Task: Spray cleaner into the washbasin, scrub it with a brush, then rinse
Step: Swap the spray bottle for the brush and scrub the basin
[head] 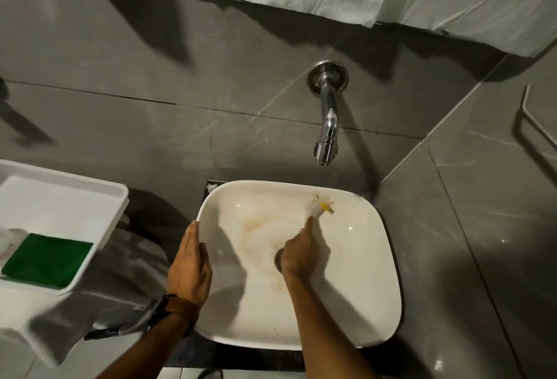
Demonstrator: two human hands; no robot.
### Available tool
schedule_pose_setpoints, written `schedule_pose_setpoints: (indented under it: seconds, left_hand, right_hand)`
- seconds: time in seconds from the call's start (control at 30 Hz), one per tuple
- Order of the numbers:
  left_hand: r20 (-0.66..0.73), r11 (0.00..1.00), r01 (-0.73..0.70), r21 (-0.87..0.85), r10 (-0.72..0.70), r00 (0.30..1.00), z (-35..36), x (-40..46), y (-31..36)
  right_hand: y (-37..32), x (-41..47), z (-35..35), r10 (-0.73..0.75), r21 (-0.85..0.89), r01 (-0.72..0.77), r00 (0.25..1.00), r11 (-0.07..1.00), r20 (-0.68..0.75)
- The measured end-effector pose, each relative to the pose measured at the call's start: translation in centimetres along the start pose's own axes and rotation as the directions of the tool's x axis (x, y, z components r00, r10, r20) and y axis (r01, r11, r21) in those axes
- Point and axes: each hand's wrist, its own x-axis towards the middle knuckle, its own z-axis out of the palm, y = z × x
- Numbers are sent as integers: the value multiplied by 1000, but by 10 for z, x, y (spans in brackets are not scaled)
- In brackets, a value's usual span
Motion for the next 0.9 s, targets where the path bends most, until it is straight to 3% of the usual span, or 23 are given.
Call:
schedule_pose_setpoints:
  seconds: [0.03,0.1,0.13,0.17,0.2,0.23,0.3,0.37,0.4,0.47,0.53,0.63,0.73,0.83,0.9]
  left_hand:
    - [2,1000,1,2,-1,1000,0,0,0]
    - [11,1000,-3,0,3,1000,0,0,-1]
    - [17,1000,-2,-4,2,1000,0,0,-1]
    - [21,1000,3,-6,-3,1000,0,0,0]
    - [19,1000,3,-2,-3,1000,0,0,-1]
    - [14,1000,-6,6,6,1000,0,0,-1]
    - [9,1000,-24,17,24,1000,0,0,-3]
    - [6,1000,-21,13,20,1000,1,0,-5]
    - [2,1000,-17,11,17,1000,1,1,-5]
    - [-6,1000,-16,11,16,1000,2,1,-6]
    - [-6,1000,-9,6,9,1000,3,1,-7]
    - [-2,1000,-7,8,7,1000,4,1,-9]
    - [-8,1000,-19,24,19,1000,5,3,-11]
    - [-7,1000,-14,13,14,1000,6,3,-13]
    - [-14,1000,-3,-10,3,1000,7,3,-12]
  right_hand:
    - [-5,-6,5,-141,-110,151,985,982,100]
    - [-17,-27,14,-375,-258,499,833,827,406]
    - [-20,-34,19,-439,-249,619,736,745,515]
    - [-23,-35,22,-461,-233,661,693,714,555]
    - [-24,-31,24,-444,-241,629,724,739,528]
    - [-24,-26,23,-393,-268,538,804,799,446]
    - [-13,-13,10,-237,-200,256,965,946,116]
    - [8,1,-7,5,-9,-7,989,1000,-148]
    - [15,7,-13,119,69,-109,980,992,-159]
    - [14,13,-13,206,129,-194,974,973,-92]
    - [-6,11,0,187,170,-179,982,969,-32]
    - [-46,-20,24,75,142,-103,979,984,190]
    - [-75,-67,48,-99,166,26,889,986,447]
    - [-92,-86,46,-144,253,-1,822,967,551]
    - [-86,-80,26,-217,237,84,756,968,618]
